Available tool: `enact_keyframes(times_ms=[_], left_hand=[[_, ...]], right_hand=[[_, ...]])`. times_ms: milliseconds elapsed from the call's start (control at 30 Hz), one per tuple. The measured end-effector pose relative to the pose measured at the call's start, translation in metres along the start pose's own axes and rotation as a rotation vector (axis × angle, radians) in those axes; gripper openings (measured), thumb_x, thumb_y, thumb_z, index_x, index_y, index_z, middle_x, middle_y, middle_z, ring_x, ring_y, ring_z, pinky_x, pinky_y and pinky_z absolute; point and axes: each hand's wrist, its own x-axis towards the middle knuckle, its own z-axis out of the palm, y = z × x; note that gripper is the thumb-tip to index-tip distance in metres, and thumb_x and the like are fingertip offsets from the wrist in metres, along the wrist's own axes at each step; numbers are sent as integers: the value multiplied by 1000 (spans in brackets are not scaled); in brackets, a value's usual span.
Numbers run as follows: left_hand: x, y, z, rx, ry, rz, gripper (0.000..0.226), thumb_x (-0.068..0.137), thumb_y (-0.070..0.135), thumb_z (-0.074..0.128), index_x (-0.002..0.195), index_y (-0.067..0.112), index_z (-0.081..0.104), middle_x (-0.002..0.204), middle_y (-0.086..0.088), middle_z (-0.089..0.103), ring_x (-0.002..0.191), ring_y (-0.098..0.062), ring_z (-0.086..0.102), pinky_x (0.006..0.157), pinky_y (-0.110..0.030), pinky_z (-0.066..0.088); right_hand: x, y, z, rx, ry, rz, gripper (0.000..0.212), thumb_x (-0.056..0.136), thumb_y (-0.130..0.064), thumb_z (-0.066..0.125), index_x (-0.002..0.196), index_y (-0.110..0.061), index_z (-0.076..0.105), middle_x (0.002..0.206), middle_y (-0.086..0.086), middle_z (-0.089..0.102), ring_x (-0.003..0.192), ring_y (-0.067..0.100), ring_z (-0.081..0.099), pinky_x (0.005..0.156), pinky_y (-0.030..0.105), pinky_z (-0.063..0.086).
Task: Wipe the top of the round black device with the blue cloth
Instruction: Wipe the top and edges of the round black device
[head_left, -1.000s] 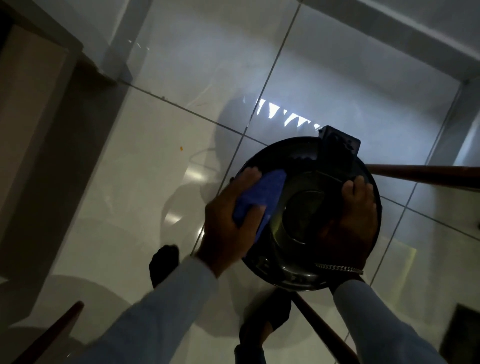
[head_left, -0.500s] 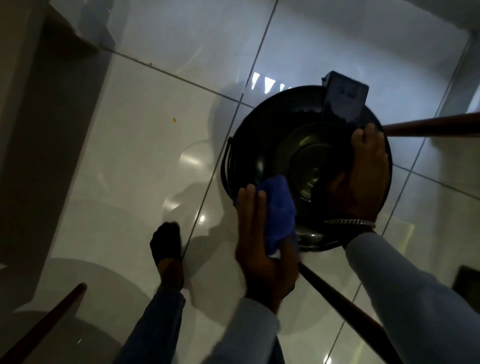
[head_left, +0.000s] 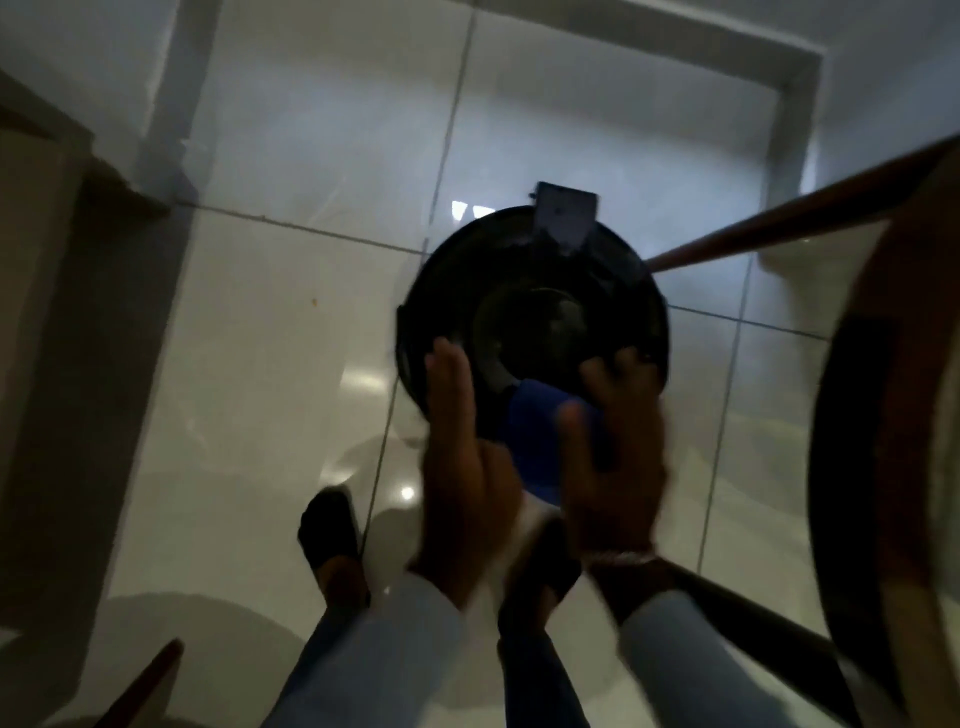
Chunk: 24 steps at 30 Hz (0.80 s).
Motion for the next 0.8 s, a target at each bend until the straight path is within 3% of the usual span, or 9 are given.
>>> enact_keyframes(times_ms=[100,167,233,300,367,433,467,567,800], left_hand=[[76,-2,-11,382,-290,263,68,81,-1,39,147,1,21,158,-18,17,148,-34,7,122,-47,10],[119,-11,-11,737,-498,375,68,91,13,48,149,6,13,161,-14,5,148,-35,-5,119,-56,4],[143,-20,-15,925,-623,451,77,92,26,54,150,11,7,162,-10,-3,148,-32,-9,118,-57,5],[151,-22,-18,904,-715,480,83,90,34,55,150,13,3,162,-6,-6,148,-27,-11,119,-55,5],[157,-22,-25,874,-790,485,91,86,55,48,149,16,-4,160,-2,-13,146,-22,-16,120,-54,3],[168,-21,-31,896,-892,483,109,72,77,41,147,21,-14,157,5,-23,144,-18,-24,120,-50,-1],[175,-20,-34,925,-947,486,120,65,79,51,146,23,-18,155,7,-27,143,-16,-28,119,-49,-3],[183,-23,-39,1031,-992,563,140,54,62,80,146,29,-21,155,11,-32,141,-11,-33,116,-45,-2],[175,-18,-43,1073,-943,596,142,53,52,85,149,25,-15,158,7,-24,147,-18,-20,115,-46,3]], right_hand=[[-45,-6,32,-168,-182,-44,67,83,-49,62,140,-25,38,154,13,26,145,32,18,113,60,22],[-40,1,44,-241,-158,-47,68,85,-50,59,143,-27,34,155,12,22,145,33,16,113,59,22],[-31,15,44,-231,-112,-63,64,86,-44,59,143,-27,33,154,14,23,142,35,22,113,55,27],[-27,30,34,-149,-17,38,63,86,-37,62,140,-25,32,152,17,27,137,35,31,110,49,32],[-11,41,17,-64,92,216,62,86,-35,60,140,-24,32,151,18,30,133,35,35,106,46,34],[25,55,1,-32,116,321,59,86,-31,60,140,-20,38,148,18,33,129,35,38,103,43,35],[48,63,-5,-48,88,339,56,87,-28,61,138,-17,41,145,18,36,126,35,40,102,41,36],[108,73,-17,-65,-22,380,45,85,-23,60,128,-18,52,133,13,44,117,32,46,95,37,42],[103,59,-22,-105,-2,542,34,81,-21,51,114,-19,60,114,15,51,99,34,55,80,33,41]])
